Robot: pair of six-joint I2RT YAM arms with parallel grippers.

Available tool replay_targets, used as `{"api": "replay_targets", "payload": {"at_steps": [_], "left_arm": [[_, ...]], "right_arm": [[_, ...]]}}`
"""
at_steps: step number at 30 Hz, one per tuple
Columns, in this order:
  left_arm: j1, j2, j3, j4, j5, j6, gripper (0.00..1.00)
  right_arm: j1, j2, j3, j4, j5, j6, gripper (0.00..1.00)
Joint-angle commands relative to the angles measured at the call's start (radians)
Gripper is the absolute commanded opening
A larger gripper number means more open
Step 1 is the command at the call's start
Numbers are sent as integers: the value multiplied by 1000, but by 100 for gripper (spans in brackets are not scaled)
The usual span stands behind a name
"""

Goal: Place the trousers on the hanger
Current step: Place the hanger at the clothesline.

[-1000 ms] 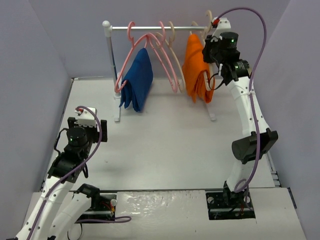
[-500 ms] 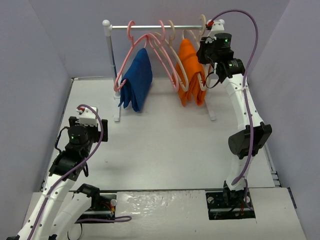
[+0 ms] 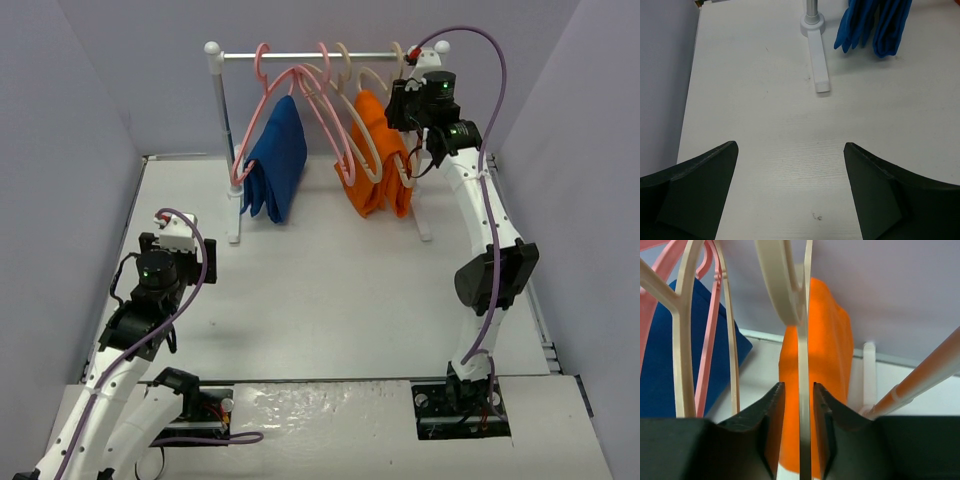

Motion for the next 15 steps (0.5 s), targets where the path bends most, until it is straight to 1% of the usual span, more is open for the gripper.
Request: {"api": "replay_targets", "payload": {"at_steps": [1, 3, 4, 6, 10, 13, 15], "left_arm": [[8, 9, 38, 29, 1, -8, 85], [9, 9, 37, 29, 1, -9, 85], [10, 8, 37, 29, 1, -9, 85], [14, 8, 38, 31, 1, -13, 85], [20, 7, 39, 35, -1, -20, 85], [20, 9, 53, 36, -11, -28, 85], [20, 11, 80, 15, -18, -46, 85]], "right_arm": [[-9, -126, -20, 192, 5, 5, 35], [-9, -155, -34, 192, 6, 4, 50], [-9, -169, -47, 192, 9, 2, 60], [-9, -228, -71, 192, 16, 0, 72], [-10, -334, -150, 192, 74, -11, 86], [-10, -480, -294, 191, 129, -31, 97], [-11, -596, -419, 191, 165, -41, 99]]}}
